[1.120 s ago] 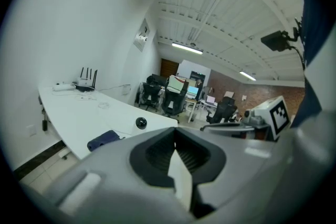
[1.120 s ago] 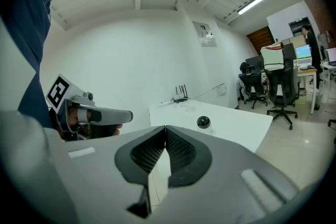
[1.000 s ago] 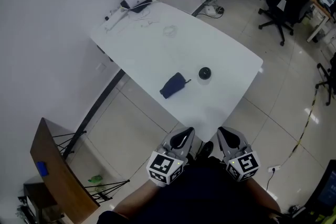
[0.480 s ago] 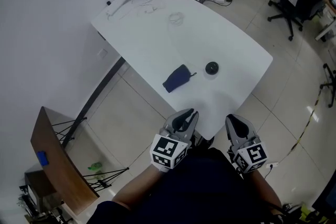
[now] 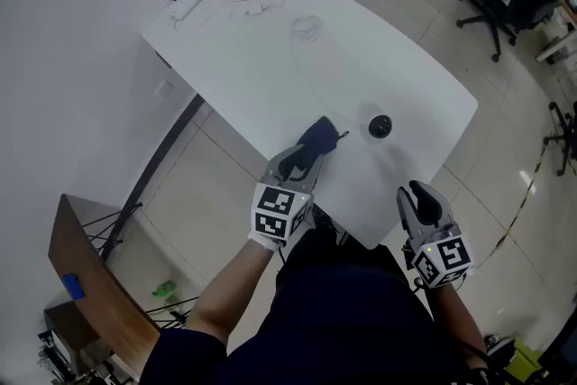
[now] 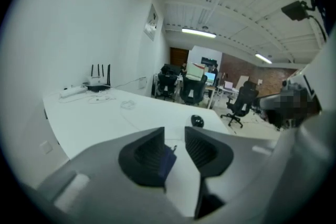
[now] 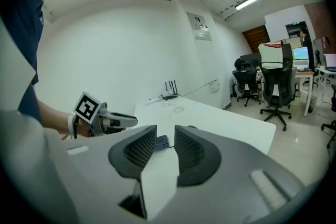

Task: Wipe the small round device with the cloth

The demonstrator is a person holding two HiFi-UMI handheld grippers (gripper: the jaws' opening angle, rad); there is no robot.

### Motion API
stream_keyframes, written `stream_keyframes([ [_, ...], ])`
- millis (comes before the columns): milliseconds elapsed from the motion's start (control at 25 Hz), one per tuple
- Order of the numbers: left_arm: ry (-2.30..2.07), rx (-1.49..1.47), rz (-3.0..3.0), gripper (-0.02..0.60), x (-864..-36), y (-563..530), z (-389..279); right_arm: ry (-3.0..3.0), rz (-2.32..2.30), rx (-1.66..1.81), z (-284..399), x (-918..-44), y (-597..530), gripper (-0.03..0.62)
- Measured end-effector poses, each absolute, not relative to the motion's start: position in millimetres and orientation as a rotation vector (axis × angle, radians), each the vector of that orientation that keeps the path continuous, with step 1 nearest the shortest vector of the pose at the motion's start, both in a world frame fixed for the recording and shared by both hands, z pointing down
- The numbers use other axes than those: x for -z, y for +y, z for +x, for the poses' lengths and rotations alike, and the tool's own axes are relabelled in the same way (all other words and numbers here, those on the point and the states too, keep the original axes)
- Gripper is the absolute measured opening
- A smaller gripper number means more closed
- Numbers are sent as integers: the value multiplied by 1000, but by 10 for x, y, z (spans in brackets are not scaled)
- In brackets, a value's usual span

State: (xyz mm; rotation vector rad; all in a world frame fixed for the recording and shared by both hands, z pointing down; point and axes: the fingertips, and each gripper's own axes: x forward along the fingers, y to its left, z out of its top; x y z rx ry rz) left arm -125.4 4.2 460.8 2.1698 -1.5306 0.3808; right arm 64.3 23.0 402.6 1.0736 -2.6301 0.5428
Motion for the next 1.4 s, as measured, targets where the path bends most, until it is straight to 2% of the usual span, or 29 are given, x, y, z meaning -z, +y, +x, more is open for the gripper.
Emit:
stream_keyframes([
  [120, -1481, -509, 2100, 166, -5073, -144, -1511, -2610, 1073, -539, 518, -4084, 199, 110],
  [400, -1297, -720, 1975, 184, -5793, -395, -1574, -2628, 974, -537, 283, -4159, 238, 109],
  [640, -1263, -953, 1893, 238, -6232, -326, -1544, -2664, 945, -551, 320, -4139, 124, 106],
  [720, -1282, -966, 1877, 221, -6243, -321, -1495, -2670, 946, -570, 370, -4151, 81, 103],
  [960, -1279, -970, 1890, 91, -6159, -272, -1341, -2687, 900, -604, 427, -4203, 32, 95],
  [1400, -1250, -374, 2003, 77, -5106, -197, -756, -2689, 830, -767, 385, -4354, -101, 106],
])
